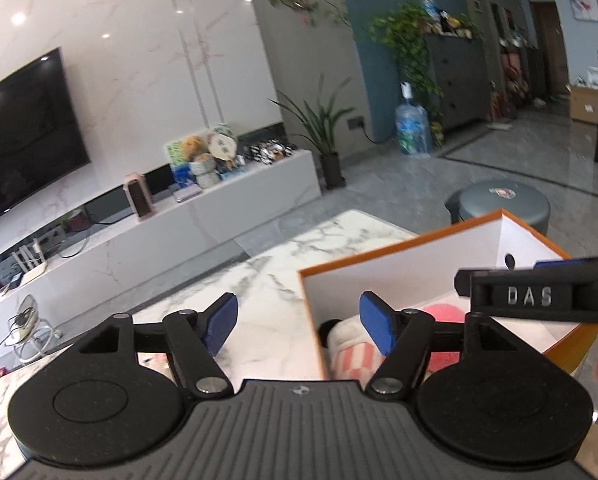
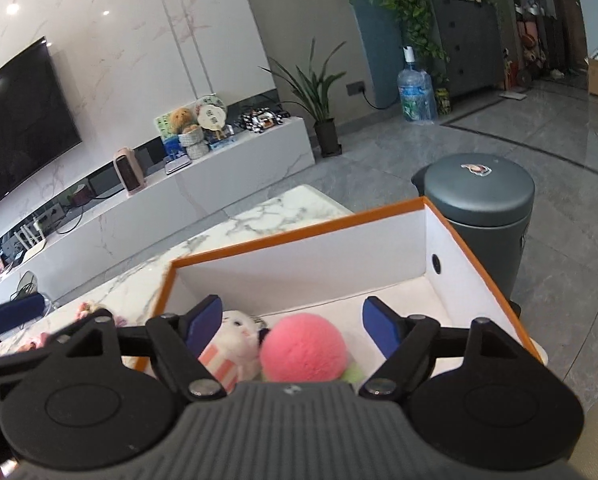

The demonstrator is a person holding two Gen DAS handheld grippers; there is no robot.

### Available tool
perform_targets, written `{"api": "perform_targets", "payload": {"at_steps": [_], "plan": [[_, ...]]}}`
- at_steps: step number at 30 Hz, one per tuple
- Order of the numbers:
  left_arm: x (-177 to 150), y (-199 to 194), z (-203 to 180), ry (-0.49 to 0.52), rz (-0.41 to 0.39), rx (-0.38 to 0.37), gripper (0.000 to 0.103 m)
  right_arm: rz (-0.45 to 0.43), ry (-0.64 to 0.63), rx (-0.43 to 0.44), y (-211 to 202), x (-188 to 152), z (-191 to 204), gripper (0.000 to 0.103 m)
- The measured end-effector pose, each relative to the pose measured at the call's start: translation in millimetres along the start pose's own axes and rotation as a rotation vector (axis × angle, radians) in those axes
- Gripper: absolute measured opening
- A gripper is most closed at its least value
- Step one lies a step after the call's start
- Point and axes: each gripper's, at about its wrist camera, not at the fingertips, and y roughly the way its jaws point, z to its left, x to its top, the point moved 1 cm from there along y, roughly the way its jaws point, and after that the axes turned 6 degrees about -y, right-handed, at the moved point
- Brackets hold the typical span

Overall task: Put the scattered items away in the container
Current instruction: 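Open both tools and withdraw them from the box, then move both tools back toward the remaining items on the table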

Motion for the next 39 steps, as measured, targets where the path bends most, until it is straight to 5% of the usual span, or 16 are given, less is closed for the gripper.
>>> {"api": "perform_targets", "payload": {"at_steps": [8,34,39], "plan": [[-5.2,-41.3,27.1,-0.048,-0.048,0.066,0.083,0.01,-0.085,0.053,-33.3,-13.7,42.6,0.083],[-73.1,-113.5,131.5,-0.307,-0.027,0.232,0.084,-0.009,-0.4,0.147,-102.4,-82.9,164.6,0.088],[-86.5,-124.9,135.7,-0.295,-0.032,0.232,0.084,-0.027,-0.48,0.169,-117.7,-101.6,184.2,0.089]]}}
